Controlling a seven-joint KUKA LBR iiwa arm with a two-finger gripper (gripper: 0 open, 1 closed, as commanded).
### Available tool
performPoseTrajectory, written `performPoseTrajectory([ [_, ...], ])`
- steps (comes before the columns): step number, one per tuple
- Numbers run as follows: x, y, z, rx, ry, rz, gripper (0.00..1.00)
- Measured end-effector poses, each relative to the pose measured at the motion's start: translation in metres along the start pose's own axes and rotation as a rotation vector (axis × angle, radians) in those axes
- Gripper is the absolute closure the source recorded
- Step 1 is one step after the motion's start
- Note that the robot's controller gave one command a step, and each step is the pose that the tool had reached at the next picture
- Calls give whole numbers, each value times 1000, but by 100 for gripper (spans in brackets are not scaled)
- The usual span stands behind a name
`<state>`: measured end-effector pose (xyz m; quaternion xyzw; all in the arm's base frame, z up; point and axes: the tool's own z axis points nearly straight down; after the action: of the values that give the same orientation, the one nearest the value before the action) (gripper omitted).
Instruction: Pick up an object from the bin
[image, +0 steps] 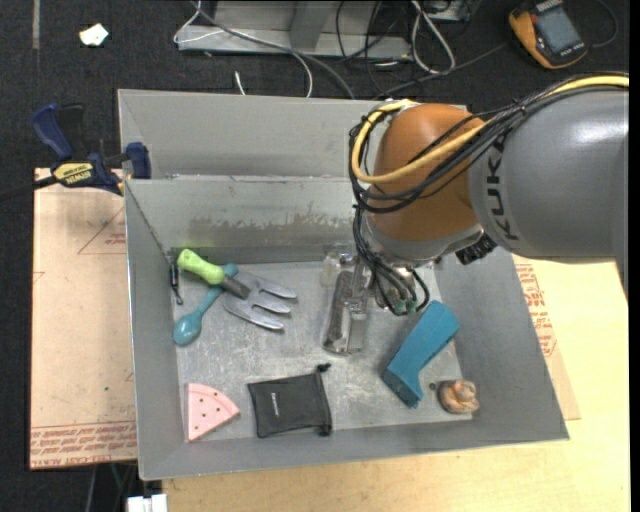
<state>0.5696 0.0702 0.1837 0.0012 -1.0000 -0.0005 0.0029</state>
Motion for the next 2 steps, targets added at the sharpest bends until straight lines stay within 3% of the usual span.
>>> performPoseTrajectory([
  [1, -2, 0, -4, -1, -7, 2, 0],
  [2, 51, 27, 82, -1, -9, -104, 0],
])
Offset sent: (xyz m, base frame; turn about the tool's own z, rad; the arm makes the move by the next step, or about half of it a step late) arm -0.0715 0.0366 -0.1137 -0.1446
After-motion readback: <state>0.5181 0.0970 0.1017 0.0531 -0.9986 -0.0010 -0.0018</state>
